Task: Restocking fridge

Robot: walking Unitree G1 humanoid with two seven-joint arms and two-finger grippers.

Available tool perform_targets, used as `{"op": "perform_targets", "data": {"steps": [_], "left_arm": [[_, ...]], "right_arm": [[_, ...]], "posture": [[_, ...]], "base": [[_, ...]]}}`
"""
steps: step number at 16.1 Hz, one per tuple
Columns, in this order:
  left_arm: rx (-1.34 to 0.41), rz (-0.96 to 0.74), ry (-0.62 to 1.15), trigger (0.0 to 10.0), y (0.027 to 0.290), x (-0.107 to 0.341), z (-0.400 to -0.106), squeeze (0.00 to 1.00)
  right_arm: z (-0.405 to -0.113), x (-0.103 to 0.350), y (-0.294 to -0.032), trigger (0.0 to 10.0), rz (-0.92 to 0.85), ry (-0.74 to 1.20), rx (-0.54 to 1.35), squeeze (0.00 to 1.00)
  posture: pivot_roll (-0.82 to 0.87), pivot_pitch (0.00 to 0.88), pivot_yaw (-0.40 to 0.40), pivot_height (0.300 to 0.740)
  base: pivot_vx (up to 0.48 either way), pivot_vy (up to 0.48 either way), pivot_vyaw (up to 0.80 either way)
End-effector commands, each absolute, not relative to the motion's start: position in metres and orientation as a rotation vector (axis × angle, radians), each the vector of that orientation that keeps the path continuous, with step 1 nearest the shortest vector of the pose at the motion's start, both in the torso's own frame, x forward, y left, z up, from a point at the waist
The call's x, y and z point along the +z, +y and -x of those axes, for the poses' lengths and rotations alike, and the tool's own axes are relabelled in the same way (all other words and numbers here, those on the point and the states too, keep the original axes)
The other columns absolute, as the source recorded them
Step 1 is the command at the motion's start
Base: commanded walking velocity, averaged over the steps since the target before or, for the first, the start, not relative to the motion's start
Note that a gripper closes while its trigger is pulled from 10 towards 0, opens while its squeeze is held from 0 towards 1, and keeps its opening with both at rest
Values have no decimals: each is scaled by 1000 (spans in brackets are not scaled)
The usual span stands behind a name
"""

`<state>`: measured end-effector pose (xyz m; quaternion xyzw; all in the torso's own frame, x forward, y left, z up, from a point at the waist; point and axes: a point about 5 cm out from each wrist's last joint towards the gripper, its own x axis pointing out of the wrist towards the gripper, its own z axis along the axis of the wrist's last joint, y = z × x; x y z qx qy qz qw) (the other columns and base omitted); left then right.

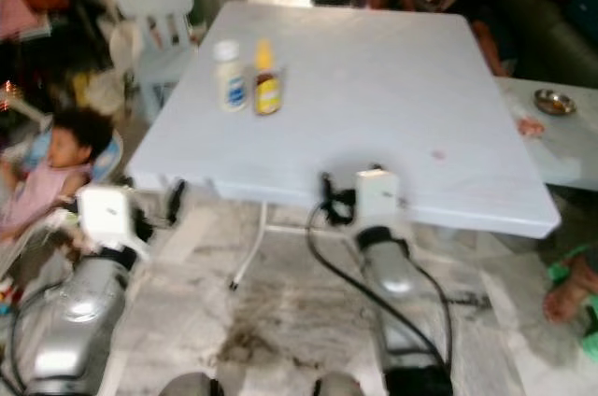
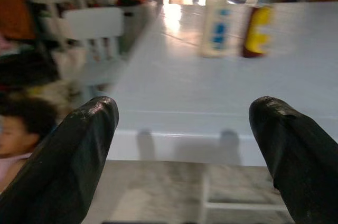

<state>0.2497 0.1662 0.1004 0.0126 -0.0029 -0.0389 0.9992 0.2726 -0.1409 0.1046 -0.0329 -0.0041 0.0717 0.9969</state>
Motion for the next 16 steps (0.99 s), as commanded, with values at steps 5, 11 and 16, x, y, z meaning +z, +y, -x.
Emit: {"op": "perform_targets", "data": {"steps": [5,11,16], "left_arm": [[-133,-7,-39,10000,154,106,-250,0],[-136,-7,-40,10000,153,105,-250,0],[-137,-10,-40,10000,153,105,-251,0]], "right_arm": [[-274,108,-151,10000,91,-25,108,0],[-275,110,-151,10000,98,-30,106,0],[-276,111,-151,10000,100,-39,106,0]], "posture": [[-40,37,-5,740],[-40,38,-6,740],[-40,36,-5,740]], "base": [[221,0,0],[274,0,0],[361,0,0]]}}
